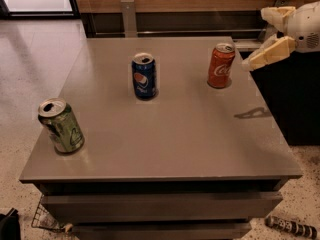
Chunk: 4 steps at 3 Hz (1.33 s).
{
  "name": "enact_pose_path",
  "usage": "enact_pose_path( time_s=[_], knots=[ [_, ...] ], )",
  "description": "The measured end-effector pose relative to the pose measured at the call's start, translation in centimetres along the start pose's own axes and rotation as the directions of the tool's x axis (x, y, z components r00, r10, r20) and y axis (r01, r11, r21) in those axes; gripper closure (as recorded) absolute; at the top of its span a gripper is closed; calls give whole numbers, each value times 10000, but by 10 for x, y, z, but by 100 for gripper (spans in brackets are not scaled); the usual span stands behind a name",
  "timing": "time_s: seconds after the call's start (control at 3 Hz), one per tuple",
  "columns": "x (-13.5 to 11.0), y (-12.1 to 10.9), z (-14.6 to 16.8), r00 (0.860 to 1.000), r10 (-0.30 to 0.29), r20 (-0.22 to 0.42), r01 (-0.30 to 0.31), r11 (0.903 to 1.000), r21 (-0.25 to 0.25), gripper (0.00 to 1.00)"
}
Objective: Pick coke can
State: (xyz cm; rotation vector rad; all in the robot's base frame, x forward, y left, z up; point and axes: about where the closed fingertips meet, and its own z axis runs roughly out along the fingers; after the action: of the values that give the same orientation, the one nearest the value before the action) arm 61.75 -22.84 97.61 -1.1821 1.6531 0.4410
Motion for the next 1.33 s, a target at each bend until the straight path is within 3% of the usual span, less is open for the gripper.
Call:
enact_pose_path(
  time_s=[0.33,1.0,1.33],
  knots=[
    [23,-9,13,9905,538,1265,-555,9984,94,0],
    [40,-27,27,9695,852,2297,-904,9958,121,0],
    [43,-25,58,9576,1459,2486,-1342,9889,-636,0]
  ],
)
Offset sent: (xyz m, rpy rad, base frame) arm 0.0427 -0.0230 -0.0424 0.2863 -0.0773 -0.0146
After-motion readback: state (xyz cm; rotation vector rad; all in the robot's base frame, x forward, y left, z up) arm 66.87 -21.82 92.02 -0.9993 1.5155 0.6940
